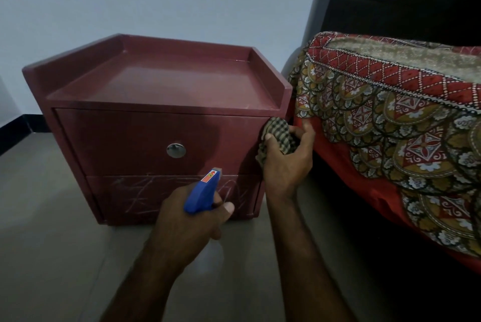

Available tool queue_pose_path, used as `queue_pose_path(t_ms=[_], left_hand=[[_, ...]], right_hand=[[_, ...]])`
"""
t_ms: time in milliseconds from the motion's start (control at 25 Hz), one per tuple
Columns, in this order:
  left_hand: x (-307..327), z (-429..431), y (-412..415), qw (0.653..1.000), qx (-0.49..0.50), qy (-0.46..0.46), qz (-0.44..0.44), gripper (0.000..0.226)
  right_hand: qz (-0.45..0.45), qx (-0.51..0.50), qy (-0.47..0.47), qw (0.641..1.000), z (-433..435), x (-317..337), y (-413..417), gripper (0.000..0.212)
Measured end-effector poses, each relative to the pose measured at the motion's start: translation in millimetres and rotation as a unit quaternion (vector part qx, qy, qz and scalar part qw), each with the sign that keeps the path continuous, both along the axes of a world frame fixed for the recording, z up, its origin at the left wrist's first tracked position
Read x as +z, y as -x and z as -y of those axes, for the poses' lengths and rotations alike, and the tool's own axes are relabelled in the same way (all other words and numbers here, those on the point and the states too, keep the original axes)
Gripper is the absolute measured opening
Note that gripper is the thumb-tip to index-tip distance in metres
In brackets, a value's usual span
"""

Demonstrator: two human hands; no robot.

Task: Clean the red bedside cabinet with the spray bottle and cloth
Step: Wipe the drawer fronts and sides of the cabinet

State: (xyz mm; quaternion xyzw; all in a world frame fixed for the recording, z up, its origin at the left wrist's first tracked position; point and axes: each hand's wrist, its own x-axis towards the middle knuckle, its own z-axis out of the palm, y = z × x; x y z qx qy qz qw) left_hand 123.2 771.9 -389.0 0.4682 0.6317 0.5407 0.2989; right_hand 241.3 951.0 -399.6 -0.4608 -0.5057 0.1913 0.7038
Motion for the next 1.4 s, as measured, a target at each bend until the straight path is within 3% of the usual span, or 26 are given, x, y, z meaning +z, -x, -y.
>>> queue_pose_path(t_ms=[160,360,520,680,880,1080,1400], left_hand=[[-0.2,-1.2,-1.4,1.0,-0.005,-0.003,-0.01,0.018],[-2.7,0.8,1.0,1.0,-0.005,-0.001,0.0,0.017],[-3.8,0.3,7.6,1.0,0.01,0.003,0.019,0.018],[-3.9,1.3,16.4,1.0,0.01,0.007,0.02,0.016],[-5.2,2.6,20.8,1.0,0.025,0.007,0.017,0.017],[-6.0,4.6,24.7,1.0,0.016,-0.002,0.015,0.017],[-10.3,4.7,25.3,0.999,0.03,0.019,0.006,0.019]], right_hand=[[0.094,0.052,-0.02,0.994,5.5,-9.6,8.6,0.063],[0.022,-0.028,-0.023,0.999,2.0,-2.8,5.9,0.06],[0.062,0.028,-0.032,0.997,9.9,2.8,26.9,0.059],[-0.003,-0.01,-0.034,0.999,4.1,4.2,18.9,0.062],[0.056,0.035,-0.033,0.997,21.6,13.7,49.2,0.06],[-0.111,-0.005,0.041,0.993,15.3,23.4,32.1,0.064],[0.017,0.129,0.042,0.991,41.6,28.1,86.4,0.07]])
